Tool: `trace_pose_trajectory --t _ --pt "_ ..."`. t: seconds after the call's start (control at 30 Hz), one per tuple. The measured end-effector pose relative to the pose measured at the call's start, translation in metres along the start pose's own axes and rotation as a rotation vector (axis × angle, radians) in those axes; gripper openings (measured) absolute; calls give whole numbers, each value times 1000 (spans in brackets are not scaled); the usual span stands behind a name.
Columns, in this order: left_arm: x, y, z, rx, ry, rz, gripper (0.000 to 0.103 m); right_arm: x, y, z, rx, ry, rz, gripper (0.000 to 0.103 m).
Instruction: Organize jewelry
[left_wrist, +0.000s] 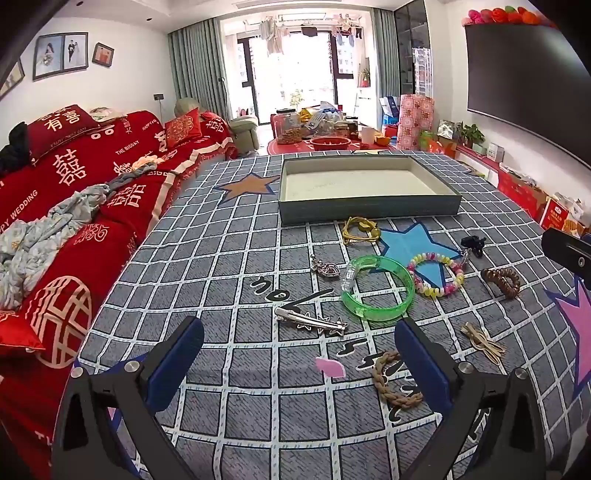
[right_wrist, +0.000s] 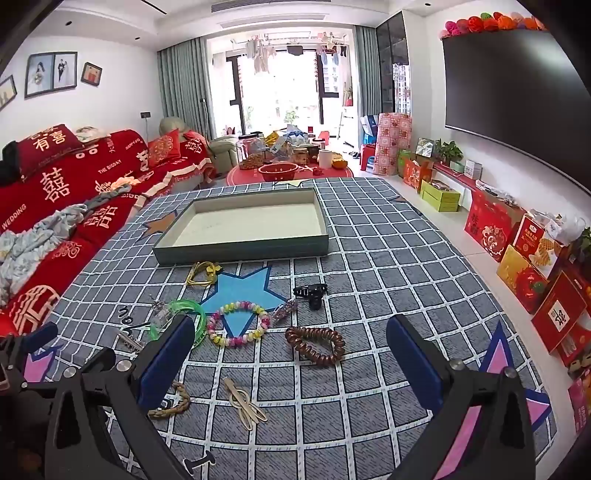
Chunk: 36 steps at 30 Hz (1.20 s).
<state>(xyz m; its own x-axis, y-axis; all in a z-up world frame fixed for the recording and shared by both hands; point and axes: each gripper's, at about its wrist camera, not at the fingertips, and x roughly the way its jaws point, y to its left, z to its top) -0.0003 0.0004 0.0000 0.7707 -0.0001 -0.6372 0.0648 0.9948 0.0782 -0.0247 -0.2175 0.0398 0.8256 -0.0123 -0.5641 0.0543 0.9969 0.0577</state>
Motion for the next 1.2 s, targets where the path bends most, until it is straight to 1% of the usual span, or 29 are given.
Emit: trace_pose_trajectory --t 1.2 --pt "2 1 0 -1 3 10 103 -2 -2 -1 4 -5 3 103"
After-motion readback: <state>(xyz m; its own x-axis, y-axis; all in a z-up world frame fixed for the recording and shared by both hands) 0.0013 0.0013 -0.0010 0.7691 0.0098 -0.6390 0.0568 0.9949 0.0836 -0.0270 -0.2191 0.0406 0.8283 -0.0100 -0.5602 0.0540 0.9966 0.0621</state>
